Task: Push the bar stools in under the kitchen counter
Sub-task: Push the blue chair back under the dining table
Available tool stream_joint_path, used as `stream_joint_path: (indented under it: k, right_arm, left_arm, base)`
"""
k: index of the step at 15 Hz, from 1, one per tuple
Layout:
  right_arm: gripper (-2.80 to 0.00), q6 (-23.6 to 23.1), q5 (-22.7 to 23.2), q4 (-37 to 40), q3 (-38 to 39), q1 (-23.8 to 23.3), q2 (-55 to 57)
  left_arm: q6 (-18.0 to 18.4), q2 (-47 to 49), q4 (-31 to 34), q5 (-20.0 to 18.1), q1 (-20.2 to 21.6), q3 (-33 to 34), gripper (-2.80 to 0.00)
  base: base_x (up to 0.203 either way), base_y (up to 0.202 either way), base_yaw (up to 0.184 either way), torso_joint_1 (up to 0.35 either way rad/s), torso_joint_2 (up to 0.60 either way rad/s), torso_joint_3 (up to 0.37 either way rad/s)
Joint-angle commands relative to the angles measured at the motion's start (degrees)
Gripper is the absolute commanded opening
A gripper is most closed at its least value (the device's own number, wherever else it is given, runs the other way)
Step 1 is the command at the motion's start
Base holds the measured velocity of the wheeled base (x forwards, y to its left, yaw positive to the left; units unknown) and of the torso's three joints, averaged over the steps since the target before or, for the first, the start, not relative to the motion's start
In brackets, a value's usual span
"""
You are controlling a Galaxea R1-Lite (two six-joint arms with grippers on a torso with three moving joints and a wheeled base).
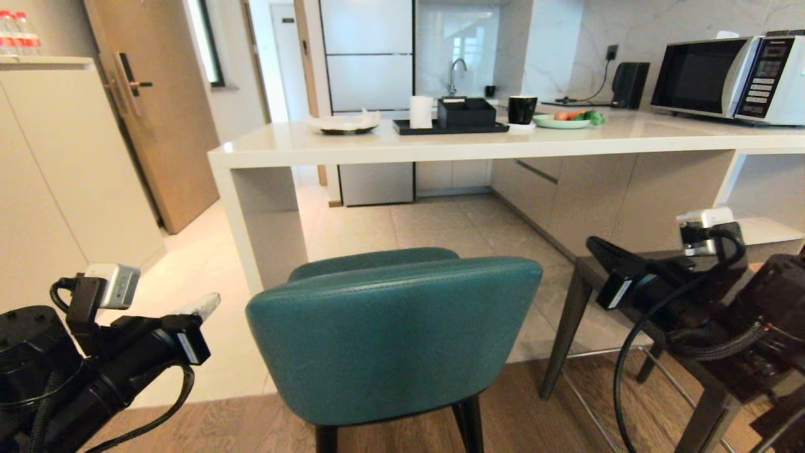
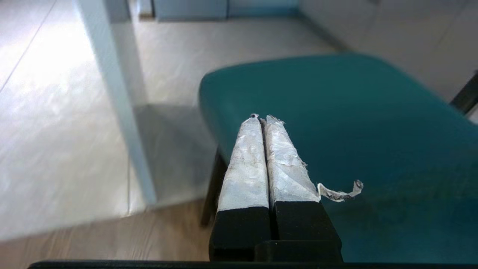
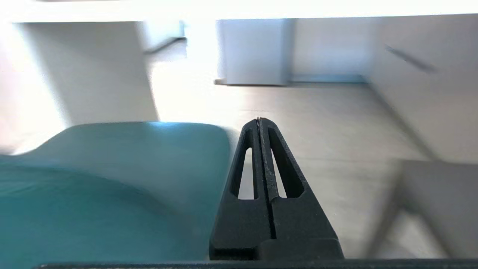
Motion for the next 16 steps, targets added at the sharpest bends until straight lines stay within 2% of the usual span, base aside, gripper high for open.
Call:
stream_joint_path:
  k: [1,5,10,14,16]
  right_arm:
    - [-2.8,0.2,-0.1,-0.8,-0.3,3.7,4.7]
    - [-2.8,0.2,-1.2,-0.8,-1.2,8.6,6.5]
    - [-2.8,-0.1,-1.8,-0.7,-5.4,8.8,8.4]
    - [-2.8,0.0,-1.9,0.5,-6.6,8.8,8.5]
    - [-2.8,0.0,-1.9,0.4,-6.6,8.9,8.8]
  left_arm:
    - [-0.1,3.6,-0.9,-0.1,-0.9,0.2,-2.8]
    - [-0.1,6.6,-0.9,0.0,-3.7,0.0,-2.8]
    - [0.2,9.6,-0.9,0.3,-8.7,-2.2,-2.8]
    - [0.3,9.2,-0.9,0.6,-8.8,-5.9,-2.8]
    - [0.4,9.5,-0.9,0.8,-8.9,-5.7,-2.8]
  base:
    - [0.0,0.0,0.0,0.0,0.0,0.0]
    - [0.0,0.0,0.0,0.0,0.0,0.0]
    - [0.0,0.0,0.0,0.0,0.0,0.0]
    - [0.0,0.0,0.0,0.0,0.0,0.0]
    - [0.0,0.0,0.0,0.0,0.0,0.0]
